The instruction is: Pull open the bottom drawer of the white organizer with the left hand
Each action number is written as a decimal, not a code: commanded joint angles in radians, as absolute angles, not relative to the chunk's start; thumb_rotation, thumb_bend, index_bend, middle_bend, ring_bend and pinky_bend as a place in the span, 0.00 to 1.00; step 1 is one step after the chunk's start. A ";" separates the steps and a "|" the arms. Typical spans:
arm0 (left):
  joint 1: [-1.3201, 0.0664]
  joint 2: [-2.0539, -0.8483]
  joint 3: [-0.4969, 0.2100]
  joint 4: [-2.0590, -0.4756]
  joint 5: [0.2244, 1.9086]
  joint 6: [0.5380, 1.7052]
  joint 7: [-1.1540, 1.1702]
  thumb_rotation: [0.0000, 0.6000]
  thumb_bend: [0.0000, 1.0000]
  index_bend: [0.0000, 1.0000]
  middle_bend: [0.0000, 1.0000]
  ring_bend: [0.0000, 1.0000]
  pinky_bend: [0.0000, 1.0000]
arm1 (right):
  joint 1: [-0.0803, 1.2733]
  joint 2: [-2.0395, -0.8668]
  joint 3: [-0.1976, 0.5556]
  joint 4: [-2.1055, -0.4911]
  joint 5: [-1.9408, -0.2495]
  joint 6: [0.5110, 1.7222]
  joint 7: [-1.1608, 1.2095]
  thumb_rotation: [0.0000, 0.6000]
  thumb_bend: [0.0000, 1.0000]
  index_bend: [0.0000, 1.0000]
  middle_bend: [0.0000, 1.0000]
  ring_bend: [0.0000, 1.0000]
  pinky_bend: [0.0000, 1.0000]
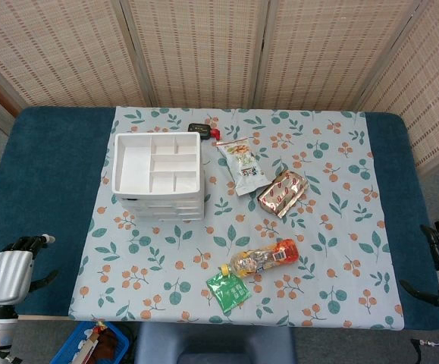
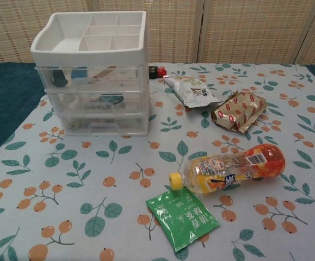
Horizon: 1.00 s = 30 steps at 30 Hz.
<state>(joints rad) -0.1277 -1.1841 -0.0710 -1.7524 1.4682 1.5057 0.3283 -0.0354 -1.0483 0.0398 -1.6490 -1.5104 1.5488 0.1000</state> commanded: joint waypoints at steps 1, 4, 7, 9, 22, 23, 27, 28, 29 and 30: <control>-0.129 -1.185 -0.072 -1.752 1.468 1.505 0.328 1.00 0.11 0.35 0.43 0.35 0.50 | -0.032 -1.047 0.041 -1.651 -1.511 1.546 0.097 1.00 0.08 0.00 0.10 0.04 0.13; -0.130 -1.184 -0.073 -1.758 1.467 1.501 0.318 1.00 0.11 0.35 0.43 0.35 0.50 | -0.029 -1.046 0.041 -1.653 -1.510 1.540 0.096 1.00 0.08 0.00 0.10 0.04 0.13; -0.131 -1.180 -0.071 -1.764 1.468 1.497 0.305 1.00 0.11 0.35 0.43 0.35 0.50 | -0.028 -1.045 0.041 -1.652 -1.509 1.537 0.098 1.00 0.08 0.00 0.10 0.04 0.13; -0.131 -1.178 -0.070 -1.764 1.472 1.498 0.308 1.00 0.11 0.35 0.43 0.35 0.50 | -0.028 -1.045 0.041 -1.650 -1.511 1.537 0.100 1.00 0.08 0.00 0.10 0.04 0.13; -0.127 -1.176 -0.065 -1.764 1.478 1.502 0.305 1.00 0.11 0.35 0.43 0.35 0.50 | 0.004 -1.046 0.024 -1.647 -1.567 1.507 0.094 1.00 0.08 0.00 0.10 0.04 0.13; -0.128 -1.177 -0.065 -1.762 1.479 1.501 0.304 1.00 0.11 0.35 0.43 0.35 0.50 | 0.004 -1.046 0.024 -1.648 -1.568 1.508 0.093 1.00 0.08 0.00 0.10 0.04 0.13; -0.133 -1.180 -0.065 -1.753 1.481 1.491 0.286 1.00 0.11 0.35 0.43 0.35 0.50 | 0.002 -1.043 0.026 -1.653 -1.564 1.515 0.089 1.00 0.08 0.00 0.10 0.04 0.13; -0.135 -1.180 -0.065 -1.752 1.482 1.488 0.279 1.00 0.11 0.35 0.43 0.35 0.50 | 0.001 -1.042 0.027 -1.655 -1.563 1.518 0.088 1.00 0.08 0.00 0.10 0.04 0.13; -0.139 -1.179 -0.064 -1.751 1.484 1.482 0.268 1.00 0.11 0.35 0.43 0.35 0.50 | -0.002 -1.040 0.029 -1.658 -1.561 1.525 0.087 1.00 0.08 0.00 0.10 0.04 0.13; -0.141 -1.177 -0.064 -1.753 1.485 1.477 0.261 1.00 0.11 0.36 0.44 0.39 0.52 | -0.004 -1.038 0.032 -1.661 -1.557 1.531 0.087 1.00 0.08 0.00 0.10 0.04 0.13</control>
